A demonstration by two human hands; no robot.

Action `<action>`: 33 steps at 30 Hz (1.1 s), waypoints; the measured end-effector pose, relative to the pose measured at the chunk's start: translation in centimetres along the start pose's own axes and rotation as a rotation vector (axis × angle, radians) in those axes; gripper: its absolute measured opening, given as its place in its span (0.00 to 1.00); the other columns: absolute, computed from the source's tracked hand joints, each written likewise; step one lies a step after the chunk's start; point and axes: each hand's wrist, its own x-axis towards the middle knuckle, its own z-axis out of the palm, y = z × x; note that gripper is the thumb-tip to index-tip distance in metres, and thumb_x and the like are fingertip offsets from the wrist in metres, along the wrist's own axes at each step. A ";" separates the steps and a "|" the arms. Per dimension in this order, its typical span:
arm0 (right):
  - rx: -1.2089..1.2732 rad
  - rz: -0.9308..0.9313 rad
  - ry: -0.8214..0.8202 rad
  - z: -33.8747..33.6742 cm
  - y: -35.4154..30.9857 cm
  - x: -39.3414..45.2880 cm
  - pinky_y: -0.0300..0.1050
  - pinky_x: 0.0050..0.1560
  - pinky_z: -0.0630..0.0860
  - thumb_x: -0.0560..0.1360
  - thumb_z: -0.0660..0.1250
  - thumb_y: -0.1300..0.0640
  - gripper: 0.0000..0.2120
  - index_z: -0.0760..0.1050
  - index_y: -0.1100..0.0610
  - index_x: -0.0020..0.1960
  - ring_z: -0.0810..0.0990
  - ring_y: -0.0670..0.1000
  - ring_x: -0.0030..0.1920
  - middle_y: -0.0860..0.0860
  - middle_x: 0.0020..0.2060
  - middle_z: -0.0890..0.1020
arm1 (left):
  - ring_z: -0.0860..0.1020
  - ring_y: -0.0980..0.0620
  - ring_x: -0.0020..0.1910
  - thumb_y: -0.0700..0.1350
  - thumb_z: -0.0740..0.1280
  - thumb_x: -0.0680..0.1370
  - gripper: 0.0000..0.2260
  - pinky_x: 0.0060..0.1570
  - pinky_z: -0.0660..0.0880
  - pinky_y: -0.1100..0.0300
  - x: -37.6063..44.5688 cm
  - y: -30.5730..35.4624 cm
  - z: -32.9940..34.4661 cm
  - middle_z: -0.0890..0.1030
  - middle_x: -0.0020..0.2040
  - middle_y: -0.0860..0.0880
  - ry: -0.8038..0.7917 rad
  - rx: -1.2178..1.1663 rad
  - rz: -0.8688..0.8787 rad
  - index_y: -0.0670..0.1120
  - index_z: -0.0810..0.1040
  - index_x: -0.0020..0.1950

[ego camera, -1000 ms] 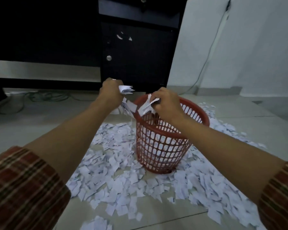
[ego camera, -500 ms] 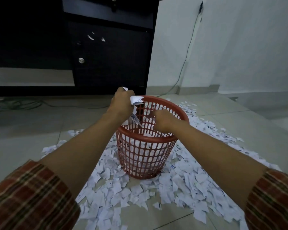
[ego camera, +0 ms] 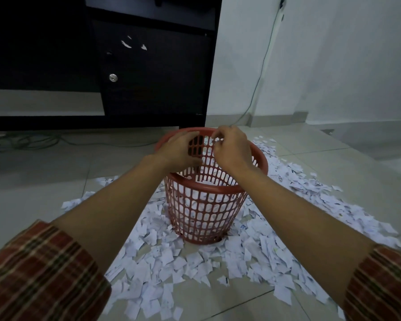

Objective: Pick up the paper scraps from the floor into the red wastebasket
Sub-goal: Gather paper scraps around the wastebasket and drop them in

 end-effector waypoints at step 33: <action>-0.156 -0.014 -1.231 28.7 -10.8 -17.2 0.73 0.70 0.52 0.62 0.71 0.28 0.57 0.36 0.38 0.76 0.34 0.66 0.75 0.53 0.76 0.32 | 0.56 0.38 0.76 0.68 0.73 0.64 0.51 0.71 0.59 0.38 -19.8 -27.6 -2.3 0.49 0.79 0.46 -0.408 0.380 -0.489 0.57 0.48 0.78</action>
